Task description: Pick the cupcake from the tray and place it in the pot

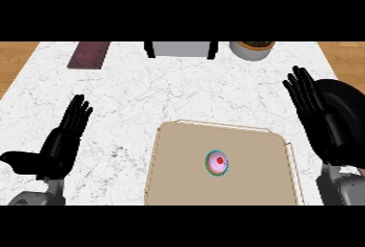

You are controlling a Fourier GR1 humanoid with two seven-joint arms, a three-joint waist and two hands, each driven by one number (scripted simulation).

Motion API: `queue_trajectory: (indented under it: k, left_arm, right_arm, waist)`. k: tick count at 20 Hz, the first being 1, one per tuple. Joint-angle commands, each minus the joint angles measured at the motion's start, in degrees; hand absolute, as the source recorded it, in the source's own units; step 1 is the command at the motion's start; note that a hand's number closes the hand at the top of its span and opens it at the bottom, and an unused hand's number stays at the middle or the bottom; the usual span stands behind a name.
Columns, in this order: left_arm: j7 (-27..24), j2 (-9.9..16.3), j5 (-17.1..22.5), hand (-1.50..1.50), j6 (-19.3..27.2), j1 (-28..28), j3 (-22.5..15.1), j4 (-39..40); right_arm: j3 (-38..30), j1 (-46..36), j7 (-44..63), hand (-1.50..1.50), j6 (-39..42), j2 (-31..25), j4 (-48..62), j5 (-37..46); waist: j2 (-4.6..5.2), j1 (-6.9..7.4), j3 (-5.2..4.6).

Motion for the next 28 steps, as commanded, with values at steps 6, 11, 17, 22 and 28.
queue_trajectory:
  k: [6, 11, 17, 22, 28]
  left_arm:
    - [-0.99, 0.51, -1.7, 0.0, 2.41, -8.4, 2.2, -3.12]
    - [5.33, -0.62, -1.21, 0.0, 5.09, -13.06, 2.15, -2.86]
    - [4.99, -1.56, -2.67, 0.0, 6.33, -12.05, 1.36, -2.57]
    - [7.28, -0.24, -2.36, 0.0, 6.25, -14.79, 2.99, -1.32]
    - [7.93, -1.12, -3.78, 0.0, 7.48, -15.83, 2.8, -0.15]
  right_arm:
    - [8.24, -14.53, -3.62, 1.5, 28.29, -1.76, 2.32, -16.0]
    - [4.93, -18.41, -24.86, -1.5, 32.71, -12.24, 15.18, 4.14]
    - [5.94, -18.93, -47.4, -1.5, 37.56, -17.76, 19.6, 12.65]
    - [13.62, -23.45, -52.12, -1.5, 31.08, -21.98, 23.45, 23.68]
    - [22.96, -28.81, -52.78, -1.5, 25.12, -23.48, 25.15, 32.98]
  waist:
    - [3.23, 7.32, 2.25]
    - [3.64, 3.9, 2.12]
    - [3.02, 2.92, 2.05]
    - [2.92, 2.68, 1.83]
    - [2.36, 1.6, 1.69]
